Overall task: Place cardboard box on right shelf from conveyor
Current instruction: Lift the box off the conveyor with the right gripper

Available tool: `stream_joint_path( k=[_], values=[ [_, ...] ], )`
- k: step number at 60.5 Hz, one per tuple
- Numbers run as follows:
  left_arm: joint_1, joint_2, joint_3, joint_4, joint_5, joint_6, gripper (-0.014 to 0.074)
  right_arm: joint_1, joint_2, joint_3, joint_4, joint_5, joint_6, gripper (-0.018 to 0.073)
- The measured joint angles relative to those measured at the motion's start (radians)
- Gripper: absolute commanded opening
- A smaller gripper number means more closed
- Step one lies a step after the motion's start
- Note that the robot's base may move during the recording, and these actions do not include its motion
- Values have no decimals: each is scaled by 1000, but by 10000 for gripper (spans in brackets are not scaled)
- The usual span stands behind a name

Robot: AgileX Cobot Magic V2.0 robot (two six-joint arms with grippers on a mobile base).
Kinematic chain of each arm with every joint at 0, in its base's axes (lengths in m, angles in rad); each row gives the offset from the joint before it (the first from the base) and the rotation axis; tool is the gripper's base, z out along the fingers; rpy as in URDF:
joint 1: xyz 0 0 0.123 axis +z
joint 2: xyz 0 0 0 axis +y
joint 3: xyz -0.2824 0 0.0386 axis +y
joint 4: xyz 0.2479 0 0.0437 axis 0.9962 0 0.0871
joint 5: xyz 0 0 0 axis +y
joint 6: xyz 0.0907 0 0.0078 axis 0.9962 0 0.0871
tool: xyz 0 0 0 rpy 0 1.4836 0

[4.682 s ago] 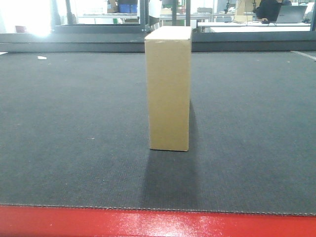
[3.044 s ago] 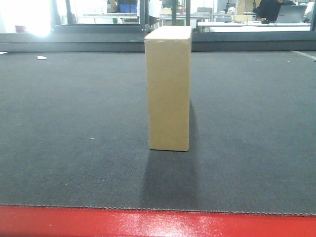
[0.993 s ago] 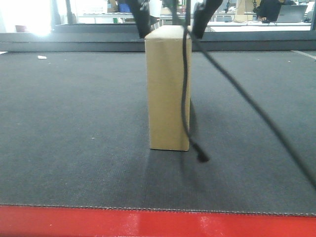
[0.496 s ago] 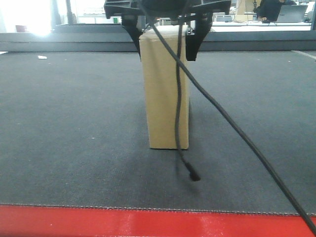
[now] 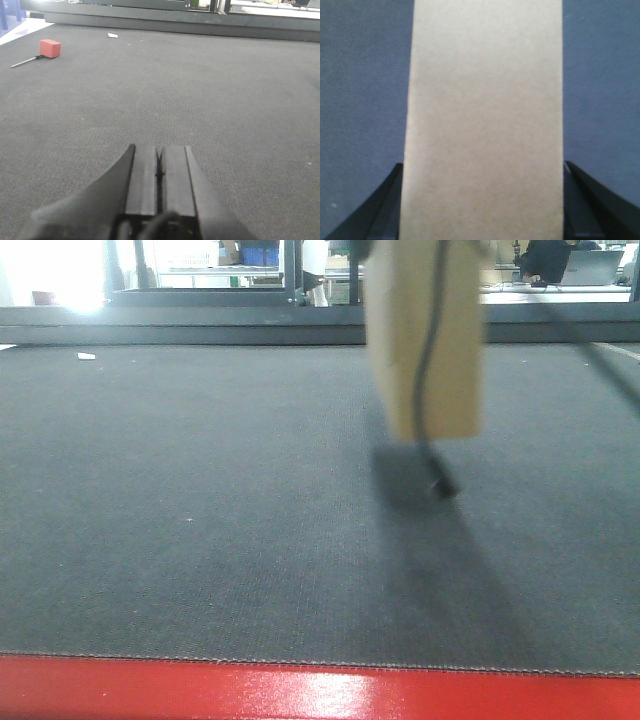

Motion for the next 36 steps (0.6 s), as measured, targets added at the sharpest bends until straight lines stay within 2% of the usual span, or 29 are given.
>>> stream_joint_path(
  k=[10,19,26,36],
  values=[
    [0,0,0,0,0,0,-116,-92,-177,169,73,-55,-133,236],
    [0,0,0,0,0,0,-116,-168,-368,376,99,-114,-218,236],
    [0,0,0,0,0,0,-116,-222,-532,534,113,-147,-257,236],
    [0,0,0,0,0,0,-116,-240,-773,760,129,-201,-273,236]
  ],
)
